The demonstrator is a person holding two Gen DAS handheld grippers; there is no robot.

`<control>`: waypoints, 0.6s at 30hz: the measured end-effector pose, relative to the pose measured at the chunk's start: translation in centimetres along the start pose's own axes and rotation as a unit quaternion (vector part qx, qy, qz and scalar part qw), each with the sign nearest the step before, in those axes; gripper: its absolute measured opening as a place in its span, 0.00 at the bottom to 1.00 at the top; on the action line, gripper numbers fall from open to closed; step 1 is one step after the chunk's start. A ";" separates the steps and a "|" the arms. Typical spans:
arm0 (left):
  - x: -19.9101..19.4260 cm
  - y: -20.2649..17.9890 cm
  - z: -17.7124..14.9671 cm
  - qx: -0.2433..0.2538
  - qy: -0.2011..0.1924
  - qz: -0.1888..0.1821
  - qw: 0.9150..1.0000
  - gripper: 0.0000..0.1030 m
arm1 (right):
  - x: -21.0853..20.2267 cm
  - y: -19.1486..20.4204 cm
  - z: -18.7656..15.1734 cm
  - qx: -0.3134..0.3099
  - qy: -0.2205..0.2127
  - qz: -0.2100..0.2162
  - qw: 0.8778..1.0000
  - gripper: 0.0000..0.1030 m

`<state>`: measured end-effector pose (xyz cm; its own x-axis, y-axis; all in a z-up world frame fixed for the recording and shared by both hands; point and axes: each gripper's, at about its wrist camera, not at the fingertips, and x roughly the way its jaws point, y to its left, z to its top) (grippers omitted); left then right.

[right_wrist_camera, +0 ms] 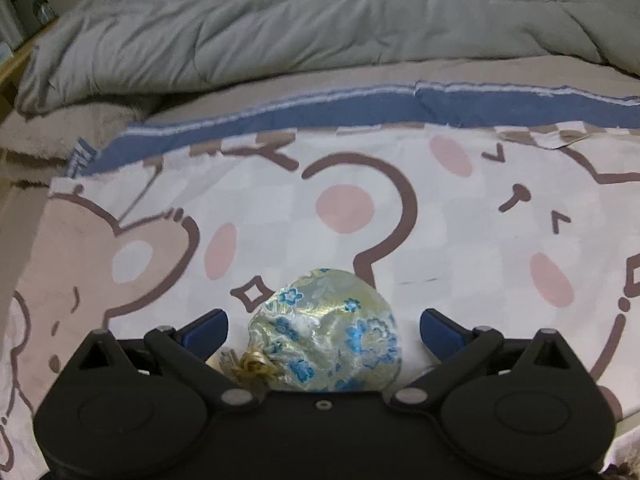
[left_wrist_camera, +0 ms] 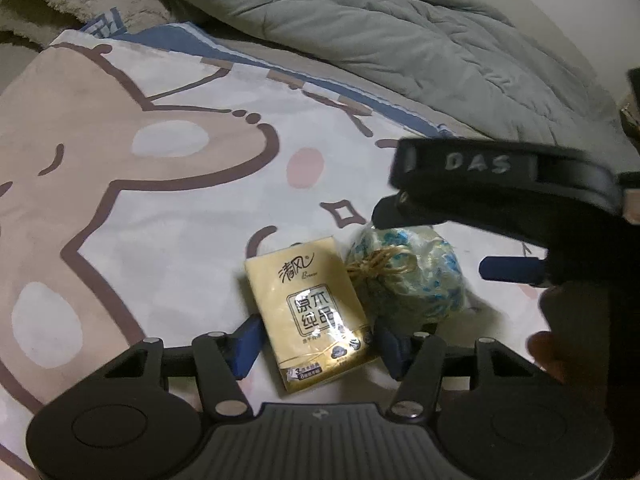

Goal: Organize objects
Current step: 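Close left tool on the yellow tissue packet while right grasps the blue floral pouch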

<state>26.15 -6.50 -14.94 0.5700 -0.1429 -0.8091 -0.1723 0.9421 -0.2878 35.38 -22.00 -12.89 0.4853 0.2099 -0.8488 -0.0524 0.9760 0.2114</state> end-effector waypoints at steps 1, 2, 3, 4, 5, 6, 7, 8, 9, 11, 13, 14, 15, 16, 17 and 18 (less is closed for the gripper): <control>0.0 0.1 0.1 -0.003 0.002 0.005 1.000 0.58 | 0.4 0.2 0.0 -0.001 0.005 -0.003 1.000 1.00; -0.1 0.3 0.1 -0.004 0.003 0.010 1.000 0.58 | 0.8 0.4 0.0 -0.003 0.011 -0.006 1.000 1.00; -0.2 0.4 0.2 -0.005 0.006 0.018 1.000 0.58 | 1.1 0.5 -0.1 -0.003 0.014 -0.010 1.000 1.00; -0.2 0.5 0.3 -0.005 0.007 0.024 1.000 0.58 | 1.5 0.6 -0.1 -0.002 0.018 -0.014 1.000 1.00; -0.3 0.7 0.3 -0.005 0.010 0.028 1.000 0.58 | 1.9 0.7 -0.2 -0.002 0.023 -0.019 1.000 1.00; -0.4 0.8 0.4 -0.005 0.012 0.031 0.999 0.58 | 2.2 0.7 -0.3 -0.001 0.028 -0.023 0.999 1.00; -0.4 0.9 0.4 -0.006 0.014 0.033 0.999 0.59 | 2.6 0.8 -0.4 0.002 0.032 -0.030 0.999 1.00; -0.4 1.0 0.5 -0.008 0.015 0.033 0.999 0.60 | 2.9 0.7 -0.6 0.007 0.036 -0.038 0.999 0.99; -0.3 1.2 0.5 -0.013 0.015 0.032 0.999 0.61 | 3.1 0.6 -0.7 0.012 0.037 -0.041 0.998 0.99; 0.0 1.5 0.4 -0.026 0.011 0.027 0.999 0.64 | 2.9 0.2 -1.1 0.023 0.025 -0.032 0.999 0.95; 0.1 1.6 0.4 -0.030 0.002 0.029 0.999 0.65 | 2.5 -0.1 -1.4 0.031 0.014 -0.018 0.999 0.84; 0.2 1.5 0.4 -0.033 -0.001 0.029 0.999 0.65 | 2.2 -0.3 -1.4 0.033 0.010 -0.017 0.999 0.82; 0.2 1.5 0.4 -0.035 -0.002 0.030 0.999 0.65 | 2.0 -0.4 -1.5 0.035 0.006 -0.014 0.999 0.78; 0.2 1.4 0.4 -0.035 -0.003 0.030 0.999 0.63 | 1.7 -0.6 -1.5 0.040 0.001 -0.013 0.999 0.74; 0.3 1.5 0.4 -0.034 -0.004 0.031 0.999 0.59 | 1.5 -0.9 -1.6 0.044 -0.002 -0.012 0.999 0.73; 0.3 1.6 0.5 -0.035 -0.005 0.031 0.999 0.59 | 1.4 -1.0 -1.5 0.046 -0.003 -0.009 0.999 0.71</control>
<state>26.41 -4.90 -15.36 0.5639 -0.0818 -0.8218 -0.2638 0.9251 -0.2731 34.77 -22.60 -15.00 0.4915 0.1907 -0.8497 0.0363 0.9704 0.2388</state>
